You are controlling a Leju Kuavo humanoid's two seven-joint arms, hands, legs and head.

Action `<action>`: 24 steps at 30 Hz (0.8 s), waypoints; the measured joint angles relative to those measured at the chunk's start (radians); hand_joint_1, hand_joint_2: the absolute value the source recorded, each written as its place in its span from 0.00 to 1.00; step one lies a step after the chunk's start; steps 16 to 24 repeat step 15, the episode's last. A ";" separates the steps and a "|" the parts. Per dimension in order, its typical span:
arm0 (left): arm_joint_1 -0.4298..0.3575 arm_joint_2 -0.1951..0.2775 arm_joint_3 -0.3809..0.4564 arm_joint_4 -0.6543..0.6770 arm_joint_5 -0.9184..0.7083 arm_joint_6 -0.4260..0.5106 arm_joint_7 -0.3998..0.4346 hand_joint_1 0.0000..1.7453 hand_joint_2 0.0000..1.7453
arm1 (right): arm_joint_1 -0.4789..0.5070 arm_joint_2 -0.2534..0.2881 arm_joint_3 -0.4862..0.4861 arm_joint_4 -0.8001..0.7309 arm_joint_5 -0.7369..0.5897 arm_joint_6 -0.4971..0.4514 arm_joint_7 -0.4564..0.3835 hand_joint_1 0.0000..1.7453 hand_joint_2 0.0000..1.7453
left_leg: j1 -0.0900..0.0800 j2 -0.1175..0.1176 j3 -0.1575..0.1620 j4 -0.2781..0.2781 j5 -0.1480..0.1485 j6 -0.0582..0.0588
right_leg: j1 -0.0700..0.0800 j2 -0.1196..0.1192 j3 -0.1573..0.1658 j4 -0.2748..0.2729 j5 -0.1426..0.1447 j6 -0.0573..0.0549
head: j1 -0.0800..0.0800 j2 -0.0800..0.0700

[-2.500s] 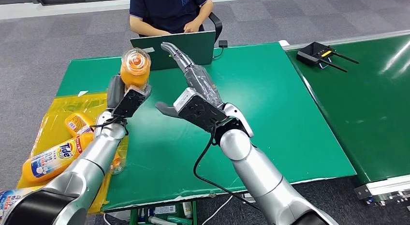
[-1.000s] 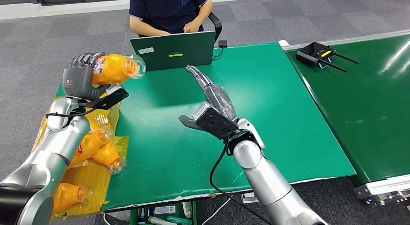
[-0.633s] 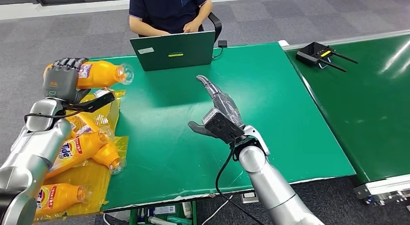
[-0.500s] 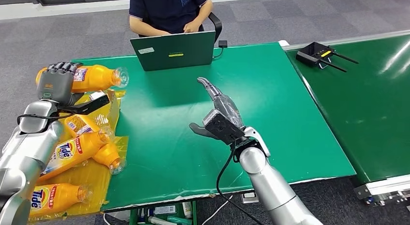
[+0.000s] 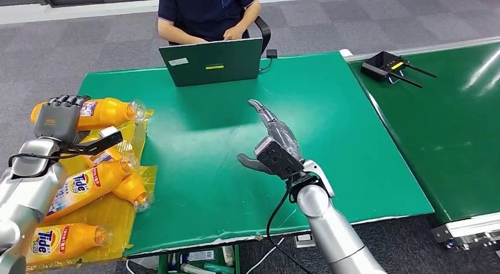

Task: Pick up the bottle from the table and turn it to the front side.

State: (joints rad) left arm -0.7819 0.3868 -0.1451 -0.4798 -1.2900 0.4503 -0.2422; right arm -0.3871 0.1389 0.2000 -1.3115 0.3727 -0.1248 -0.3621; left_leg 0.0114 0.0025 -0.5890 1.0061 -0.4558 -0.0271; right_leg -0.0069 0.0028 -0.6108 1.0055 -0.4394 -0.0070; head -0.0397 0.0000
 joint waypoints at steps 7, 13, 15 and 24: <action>0.054 0.022 0.038 -0.037 -0.005 -0.061 -0.036 1.00 1.00 | 0.036 0.000 -0.039 -0.037 0.022 0.010 0.013 0.00 1.00 | 0.000 0.000 0.000 0.000 0.000 0.000 | 0.000 0.000 0.000 0.000 0.000 0.000 | 0.000 0.000; 0.118 0.028 0.078 -0.088 -0.007 -0.114 -0.089 1.00 1.00 | 0.048 0.000 -0.061 -0.043 0.033 0.026 0.009 0.00 1.00 | 0.000 0.000 0.000 0.000 0.000 0.000 | 0.000 0.000 0.000 0.000 0.000 0.000 | 0.000 0.000; 0.136 0.029 0.087 -0.104 -0.007 -0.125 -0.100 1.00 1.00 | 0.053 0.000 -0.066 -0.043 0.034 0.029 0.007 0.00 1.00 | 0.000 0.000 0.000 0.000 0.000 0.000 | 0.000 0.000 0.000 0.000 0.000 0.000 | 0.000 0.000; 0.136 0.029 0.087 -0.104 -0.007 -0.125 -0.100 1.00 1.00 | 0.053 0.000 -0.066 -0.043 0.034 0.029 0.007 0.00 1.00 | 0.000 0.000 0.000 0.000 0.000 0.000 | 0.000 0.000 0.000 0.000 0.000 0.000 | 0.000 0.000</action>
